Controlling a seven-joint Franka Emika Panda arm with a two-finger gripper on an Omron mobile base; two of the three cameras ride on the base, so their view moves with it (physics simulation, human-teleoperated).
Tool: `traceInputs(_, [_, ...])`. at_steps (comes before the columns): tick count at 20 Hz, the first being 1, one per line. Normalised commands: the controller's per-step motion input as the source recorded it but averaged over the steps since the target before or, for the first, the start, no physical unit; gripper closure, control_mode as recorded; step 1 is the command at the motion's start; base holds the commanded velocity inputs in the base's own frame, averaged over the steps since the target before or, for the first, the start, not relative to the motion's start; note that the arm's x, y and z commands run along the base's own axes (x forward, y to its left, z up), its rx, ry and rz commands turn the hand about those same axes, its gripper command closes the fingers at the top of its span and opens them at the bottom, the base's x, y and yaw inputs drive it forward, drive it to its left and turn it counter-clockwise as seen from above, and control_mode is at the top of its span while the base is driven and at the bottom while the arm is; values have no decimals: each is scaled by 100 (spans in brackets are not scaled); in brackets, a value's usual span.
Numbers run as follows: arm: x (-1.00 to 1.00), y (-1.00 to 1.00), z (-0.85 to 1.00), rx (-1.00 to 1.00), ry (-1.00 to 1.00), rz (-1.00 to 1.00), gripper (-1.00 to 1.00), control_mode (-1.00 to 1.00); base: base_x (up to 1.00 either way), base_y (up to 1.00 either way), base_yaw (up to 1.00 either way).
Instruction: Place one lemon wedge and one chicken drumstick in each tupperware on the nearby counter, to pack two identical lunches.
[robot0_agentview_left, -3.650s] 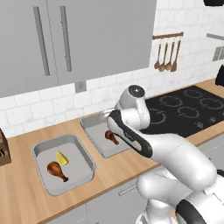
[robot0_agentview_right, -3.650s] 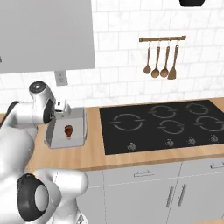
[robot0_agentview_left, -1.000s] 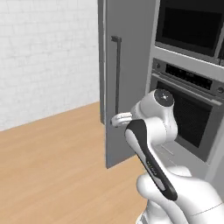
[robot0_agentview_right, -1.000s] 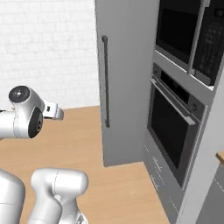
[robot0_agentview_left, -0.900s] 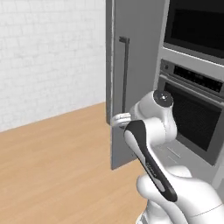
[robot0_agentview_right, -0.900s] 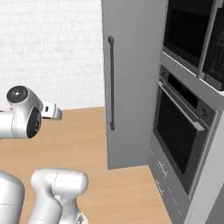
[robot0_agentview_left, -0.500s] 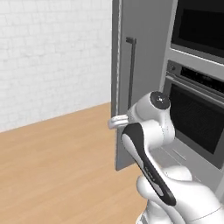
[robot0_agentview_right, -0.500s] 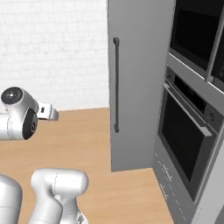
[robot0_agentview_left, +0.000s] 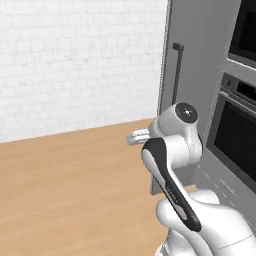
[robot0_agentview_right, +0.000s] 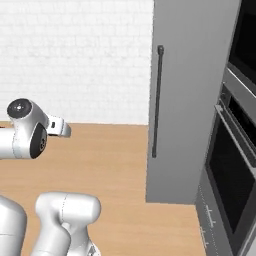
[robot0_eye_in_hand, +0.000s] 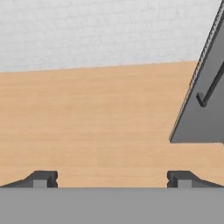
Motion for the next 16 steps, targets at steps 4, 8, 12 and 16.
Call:
traceInputs(4, [0, 0, 0, 0, 0, 0, -100, 100, 100, 0, 44])
traceInputs(8, [0, 0, 0, 0, 0, 0, -100, 100, 100, 8, 16])
traceInputs(12, [0, 0, 0, 0, 0, 0, -100, 100, 100, 19, 1])
traceInputs(16, [0, 0, 0, 0, 0, 0, -100, 100, 100, 18, 0])
